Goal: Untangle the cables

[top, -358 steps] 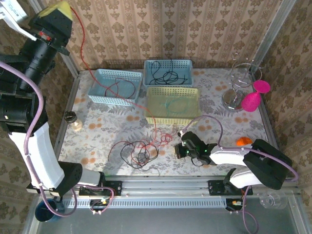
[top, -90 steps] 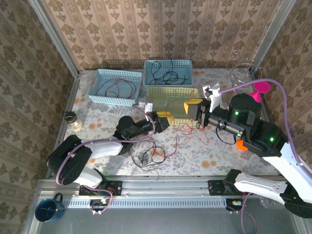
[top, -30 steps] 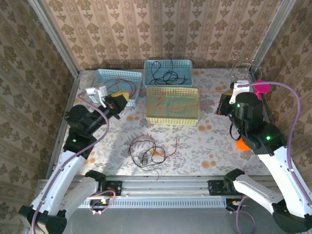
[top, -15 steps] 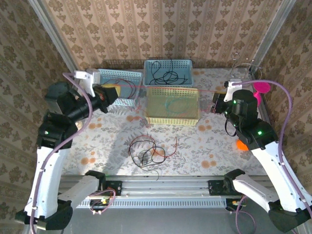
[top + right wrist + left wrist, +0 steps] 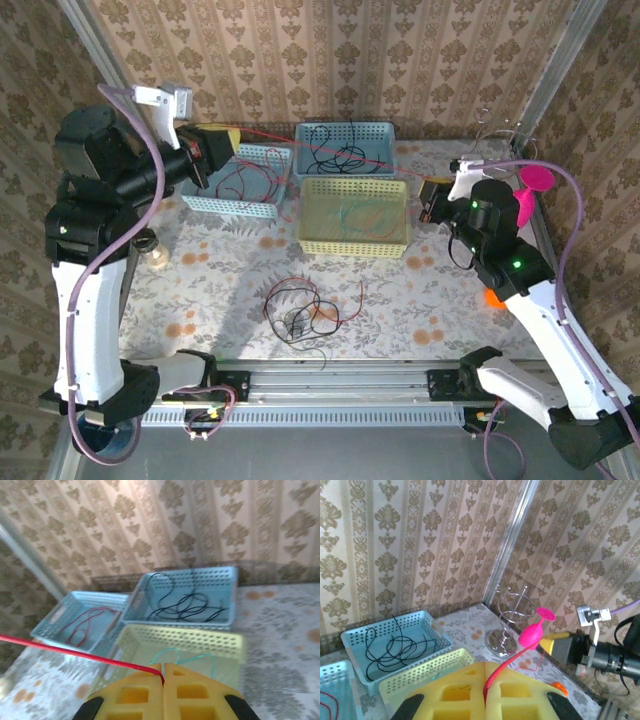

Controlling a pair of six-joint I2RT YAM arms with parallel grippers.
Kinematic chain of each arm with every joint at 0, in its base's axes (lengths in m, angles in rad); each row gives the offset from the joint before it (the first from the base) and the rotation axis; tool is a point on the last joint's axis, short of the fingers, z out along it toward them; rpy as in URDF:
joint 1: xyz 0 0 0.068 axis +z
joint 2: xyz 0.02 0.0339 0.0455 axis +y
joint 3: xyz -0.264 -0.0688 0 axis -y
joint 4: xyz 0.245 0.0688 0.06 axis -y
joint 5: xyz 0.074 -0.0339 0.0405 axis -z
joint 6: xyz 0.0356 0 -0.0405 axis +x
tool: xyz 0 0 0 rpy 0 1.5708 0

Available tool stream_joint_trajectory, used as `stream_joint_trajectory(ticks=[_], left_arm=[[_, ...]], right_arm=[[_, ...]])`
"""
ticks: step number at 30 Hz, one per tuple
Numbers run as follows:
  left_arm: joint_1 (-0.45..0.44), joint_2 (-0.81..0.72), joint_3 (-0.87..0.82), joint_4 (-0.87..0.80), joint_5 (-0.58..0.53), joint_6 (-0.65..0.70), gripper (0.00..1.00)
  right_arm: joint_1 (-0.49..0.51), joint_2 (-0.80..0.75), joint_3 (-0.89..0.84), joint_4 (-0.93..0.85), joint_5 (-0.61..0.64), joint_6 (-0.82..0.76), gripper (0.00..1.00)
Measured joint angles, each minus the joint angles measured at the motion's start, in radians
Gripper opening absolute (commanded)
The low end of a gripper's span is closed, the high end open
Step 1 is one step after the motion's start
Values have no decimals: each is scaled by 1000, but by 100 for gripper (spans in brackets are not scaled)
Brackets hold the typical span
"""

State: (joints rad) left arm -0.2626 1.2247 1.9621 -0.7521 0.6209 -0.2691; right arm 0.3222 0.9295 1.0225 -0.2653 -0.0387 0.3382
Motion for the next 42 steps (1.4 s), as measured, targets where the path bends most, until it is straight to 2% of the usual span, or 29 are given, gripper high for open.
stream_joint_trajectory(ticks=[1, 2, 6, 14, 22, 31, 35, 42], left_arm=[[6, 2, -13, 34, -10, -2, 0], [16, 6, -20, 69, -22, -3, 0], [42, 55, -13, 216, -61, -12, 0], [67, 251, 157, 337, -97, -53, 0], [164, 459, 388, 415, -96, -113, 0], [287, 605, 432, 516, -67, -180, 0], [290, 621, 356, 546, -45, -180, 0], [298, 599, -68, 705, -50, -182, 0]], right_arm=[[-1, 2, -13, 5, -39, 19, 52], [-3, 5, -23, 4, -68, 33, 57], [0, 13, -31, -20, -158, 75, 65], [6, -93, -46, -60, -239, 112, 68], [8, -148, -152, -117, -258, 124, 68], [10, -166, -216, -143, -273, 145, 68], [10, -182, -235, -147, -273, 147, 68], [10, -187, -266, -175, -273, 165, 67]])
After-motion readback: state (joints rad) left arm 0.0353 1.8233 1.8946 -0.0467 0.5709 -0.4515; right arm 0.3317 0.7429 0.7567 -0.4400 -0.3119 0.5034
